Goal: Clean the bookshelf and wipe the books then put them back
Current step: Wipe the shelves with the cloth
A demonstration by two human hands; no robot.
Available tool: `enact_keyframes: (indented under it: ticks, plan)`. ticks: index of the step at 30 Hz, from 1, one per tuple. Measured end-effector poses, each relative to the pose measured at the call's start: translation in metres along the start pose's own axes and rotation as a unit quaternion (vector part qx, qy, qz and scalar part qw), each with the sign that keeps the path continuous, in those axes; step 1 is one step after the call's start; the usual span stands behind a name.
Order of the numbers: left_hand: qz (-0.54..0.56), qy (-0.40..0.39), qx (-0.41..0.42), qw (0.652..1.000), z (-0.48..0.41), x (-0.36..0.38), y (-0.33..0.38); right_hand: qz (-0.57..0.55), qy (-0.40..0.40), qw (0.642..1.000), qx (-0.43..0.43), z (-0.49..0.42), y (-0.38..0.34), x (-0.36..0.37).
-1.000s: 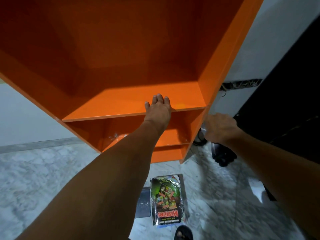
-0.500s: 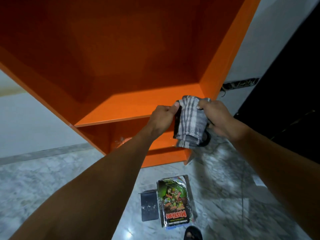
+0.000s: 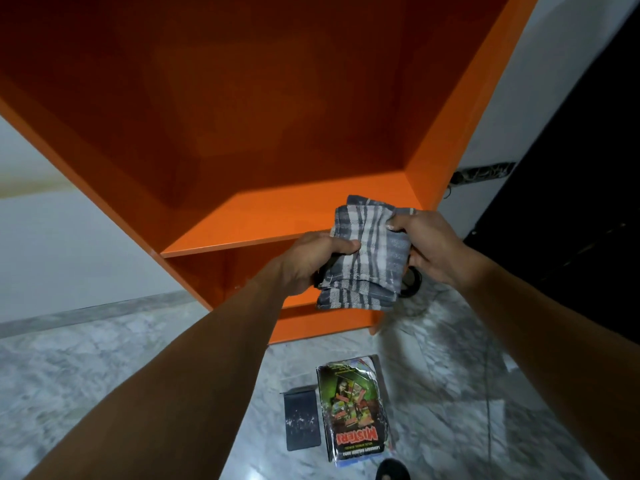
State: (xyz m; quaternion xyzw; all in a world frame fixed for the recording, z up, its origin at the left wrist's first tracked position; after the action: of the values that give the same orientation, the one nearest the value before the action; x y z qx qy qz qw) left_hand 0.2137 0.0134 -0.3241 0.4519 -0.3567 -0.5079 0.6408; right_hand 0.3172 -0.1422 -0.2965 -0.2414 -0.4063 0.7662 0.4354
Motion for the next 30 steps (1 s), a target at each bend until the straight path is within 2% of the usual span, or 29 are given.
enact_keyframes:
  ticks: [5,11,17,20,23,30]
  plan:
    - [0.081,0.022,-0.028,0.996,0.003,0.010,-0.023,0.026,-0.020,0.999,0.016,-0.008,0.021,-0.002]
    - [0.057,0.084,-0.057,0.993,-0.006,0.014,-0.061,0.048,-0.046,0.996,0.067,-0.042,0.058,0.002]
    - [0.093,0.136,-0.032,0.986,-0.041,0.018,-0.123,0.063,-0.071,0.992,0.085,-0.095,0.112,0.007]
    - [0.151,0.158,0.005,0.976,-0.060,0.020,-0.143,0.092,-0.090,0.988,0.089,-0.126,0.140,0.010]
    - [0.171,0.192,0.034,0.966,-0.085,0.013,-0.166,0.122,-0.094,0.986,0.057,-0.154,0.158,0.014]
    - [0.066,0.190,0.108,0.974,-0.130,-0.014,-0.211,0.167,-0.072,0.982,-0.045,-0.208,0.175,0.014]
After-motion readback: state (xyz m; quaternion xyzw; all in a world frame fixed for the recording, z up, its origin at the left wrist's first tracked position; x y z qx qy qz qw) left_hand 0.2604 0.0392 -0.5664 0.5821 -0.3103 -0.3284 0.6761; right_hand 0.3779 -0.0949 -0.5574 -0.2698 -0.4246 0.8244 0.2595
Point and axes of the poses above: each hand's wrist, its own z-axis away from the middle knuckle, its own x-axis out of the palm, y = z × x, the point moved 1 cm from there along -z, towards the middle knuckle, and after that the axes turned 12 degrees about x, right-handed, at the moved point
